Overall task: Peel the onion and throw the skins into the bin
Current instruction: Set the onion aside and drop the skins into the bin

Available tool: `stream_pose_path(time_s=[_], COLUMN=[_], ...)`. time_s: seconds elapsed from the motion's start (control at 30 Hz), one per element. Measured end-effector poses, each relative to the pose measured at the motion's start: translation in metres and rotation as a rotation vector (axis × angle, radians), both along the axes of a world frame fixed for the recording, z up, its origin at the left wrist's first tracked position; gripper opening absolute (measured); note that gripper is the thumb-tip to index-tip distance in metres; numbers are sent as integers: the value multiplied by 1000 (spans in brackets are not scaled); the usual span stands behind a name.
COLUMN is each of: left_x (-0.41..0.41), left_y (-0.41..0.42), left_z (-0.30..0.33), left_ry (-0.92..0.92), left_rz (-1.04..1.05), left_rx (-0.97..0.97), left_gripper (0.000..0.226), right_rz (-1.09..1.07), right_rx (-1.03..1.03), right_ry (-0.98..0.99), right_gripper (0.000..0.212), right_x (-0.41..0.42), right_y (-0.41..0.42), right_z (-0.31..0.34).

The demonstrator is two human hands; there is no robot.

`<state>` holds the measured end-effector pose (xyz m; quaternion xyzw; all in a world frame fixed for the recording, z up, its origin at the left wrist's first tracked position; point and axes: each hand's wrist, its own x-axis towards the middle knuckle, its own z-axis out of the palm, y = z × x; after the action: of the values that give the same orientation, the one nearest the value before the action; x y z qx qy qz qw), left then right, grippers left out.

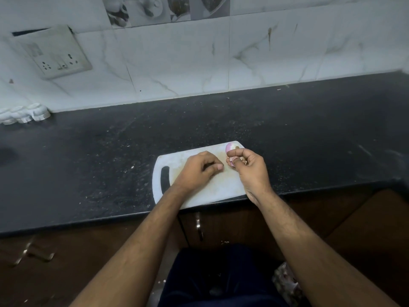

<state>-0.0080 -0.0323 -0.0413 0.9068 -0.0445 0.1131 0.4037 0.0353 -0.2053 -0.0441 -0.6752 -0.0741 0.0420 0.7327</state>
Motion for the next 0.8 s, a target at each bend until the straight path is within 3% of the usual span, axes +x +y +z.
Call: stream_pose_path(time_s=[0.17, 0.3, 0.43, 0.63, 0.8], left_x=[-9, -8, -13, -20, -33], left_y=[14, 0, 0, 10, 25], left_z=[1, 9, 10, 4, 5], left_ry=[-50, 40, 118, 112, 89], left_rz=[25, -211, -228, -326, -221], left_rx=[54, 226, 200, 468, 532], left_gripper=[45, 61, 58, 45, 38], right_rz=[1, -13, -58, -100, -76], right_rx=[-19, -12, -20, -4, -10], right_ry=[-11, -21, -28, -26, -44], right_gripper=[25, 23, 22, 19, 19], right_x=[0, 1, 0, 0, -3], right_y=[2, 1, 1, 1, 1], right_z=[2, 1, -1, 0, 1])
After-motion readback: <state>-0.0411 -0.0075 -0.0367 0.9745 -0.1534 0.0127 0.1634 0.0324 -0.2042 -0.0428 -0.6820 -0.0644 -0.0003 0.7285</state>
